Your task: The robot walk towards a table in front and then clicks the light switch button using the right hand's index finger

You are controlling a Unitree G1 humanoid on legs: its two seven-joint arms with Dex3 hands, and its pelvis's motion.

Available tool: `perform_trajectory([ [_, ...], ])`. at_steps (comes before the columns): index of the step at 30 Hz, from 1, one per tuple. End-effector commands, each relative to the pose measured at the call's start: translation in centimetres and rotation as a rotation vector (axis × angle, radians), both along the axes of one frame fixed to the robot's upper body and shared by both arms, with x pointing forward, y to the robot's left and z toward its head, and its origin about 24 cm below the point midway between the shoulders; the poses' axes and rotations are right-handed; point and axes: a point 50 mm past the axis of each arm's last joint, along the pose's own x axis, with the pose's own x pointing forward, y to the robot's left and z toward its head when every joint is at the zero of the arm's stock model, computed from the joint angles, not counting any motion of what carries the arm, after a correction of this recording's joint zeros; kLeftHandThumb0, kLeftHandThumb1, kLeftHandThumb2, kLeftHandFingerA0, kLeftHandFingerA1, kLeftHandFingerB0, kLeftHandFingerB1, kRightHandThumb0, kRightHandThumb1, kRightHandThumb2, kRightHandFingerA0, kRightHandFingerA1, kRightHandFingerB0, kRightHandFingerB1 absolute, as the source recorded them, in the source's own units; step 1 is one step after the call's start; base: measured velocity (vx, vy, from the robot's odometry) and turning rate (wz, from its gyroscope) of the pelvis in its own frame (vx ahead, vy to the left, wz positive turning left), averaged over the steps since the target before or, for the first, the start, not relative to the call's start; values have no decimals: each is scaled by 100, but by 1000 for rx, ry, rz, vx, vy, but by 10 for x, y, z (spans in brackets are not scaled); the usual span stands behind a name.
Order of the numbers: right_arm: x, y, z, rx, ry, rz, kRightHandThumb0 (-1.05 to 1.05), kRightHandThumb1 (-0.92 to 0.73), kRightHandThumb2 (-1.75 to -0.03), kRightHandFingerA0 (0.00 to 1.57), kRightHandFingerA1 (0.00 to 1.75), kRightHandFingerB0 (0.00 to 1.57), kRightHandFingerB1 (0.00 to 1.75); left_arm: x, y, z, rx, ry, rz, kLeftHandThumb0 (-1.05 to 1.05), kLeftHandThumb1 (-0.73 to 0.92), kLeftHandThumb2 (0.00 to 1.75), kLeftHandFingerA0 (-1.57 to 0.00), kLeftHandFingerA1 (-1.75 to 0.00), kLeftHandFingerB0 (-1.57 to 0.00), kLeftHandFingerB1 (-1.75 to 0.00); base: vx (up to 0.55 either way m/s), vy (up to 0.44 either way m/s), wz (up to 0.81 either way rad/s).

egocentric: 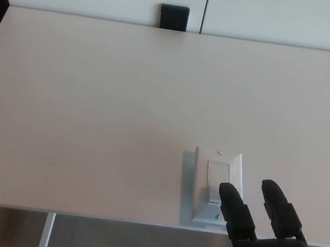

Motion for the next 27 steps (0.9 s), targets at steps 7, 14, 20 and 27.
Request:
perform_trajectory([
  [7, 9, -5, -14, -19, 54, -31, -78, -41, -76, 0, 0, 0, 4, -3, 3, -2, 21, 28, 0, -26, 75, 62, -43, -40, -34, -33, 0, 0, 0],
  [14, 5, -1, -21, -30, 94, -16, -81, -43, -78, 0, 0, 4, 9, -4, 3, 0, 20, 30, -8, -27, 77, 64, -43, -41, -33, -34, 0, 0, 0],
  [20, -9, 3, -32, -34, 115, 13, -80, -42, -78, 0, 0, 8, 13, -3, 3, -1, 31, 18, -18, -27, 76, 62, -43, -40, -34, -33, 0, 0, 0],
  [27, -20, 6, -37, -42, 142, 25, -80, -43, -78, 0, 0, 6, 11, -2, 3, 0, 25, 24, -12, -27, 75, 62, -42, -40, -33, -33, 0, 0, 0],
])
